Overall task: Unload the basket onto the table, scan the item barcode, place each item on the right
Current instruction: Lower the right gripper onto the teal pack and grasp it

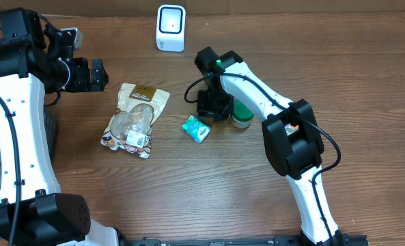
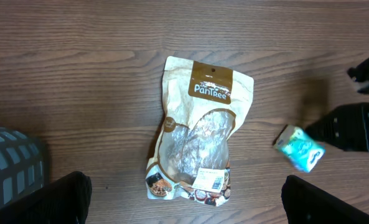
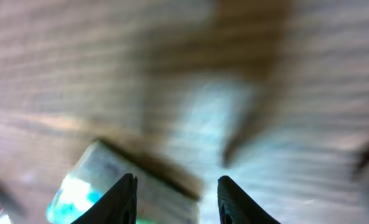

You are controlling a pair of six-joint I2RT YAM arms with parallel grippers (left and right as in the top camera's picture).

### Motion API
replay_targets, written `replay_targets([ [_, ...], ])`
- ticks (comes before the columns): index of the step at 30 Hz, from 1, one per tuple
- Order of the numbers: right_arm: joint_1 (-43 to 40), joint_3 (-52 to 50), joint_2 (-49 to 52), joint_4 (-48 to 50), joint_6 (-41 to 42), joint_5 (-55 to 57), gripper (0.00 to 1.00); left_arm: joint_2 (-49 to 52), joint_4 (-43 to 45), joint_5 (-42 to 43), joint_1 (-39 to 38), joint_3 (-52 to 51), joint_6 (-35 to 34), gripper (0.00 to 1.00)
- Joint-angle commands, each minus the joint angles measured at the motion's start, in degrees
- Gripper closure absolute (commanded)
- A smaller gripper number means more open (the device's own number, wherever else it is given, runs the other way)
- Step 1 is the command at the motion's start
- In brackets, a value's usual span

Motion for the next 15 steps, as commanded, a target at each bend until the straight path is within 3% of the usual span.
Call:
replay_targets([
  [1, 0.0, 0.9, 0.0, -2.5, -6.0, -9.4, 0.61, -0.7, 0.1, 0.4, -0.4, 0.9, 1.3, 0.00],
  [5, 0.0, 5.6, -0.8, -7.7, -13.2, -9.3, 0.62, -0.7, 0.1, 0.4, -0.4, 0.9, 1.2, 0.00],
  [8, -0.1, 10.2, -3.4, -12.0, -18.6, -2.4, 0.62, -0.7, 0.1, 0.4, -0.4, 0.9, 1.2, 0.01],
  [11, 0.2, 10.2, -4.9, -12.2, -29.0, 1.7, 0.59, -0.7, 0.1, 0.4, -0.4, 0.9, 1.2, 0.00],
  [15, 0.1, 5.1, -4.5, -10.4, -37.6, -2.9, 0.59, -0.7, 0.1, 0.4, -0.4, 0.9, 1.3, 0.00],
])
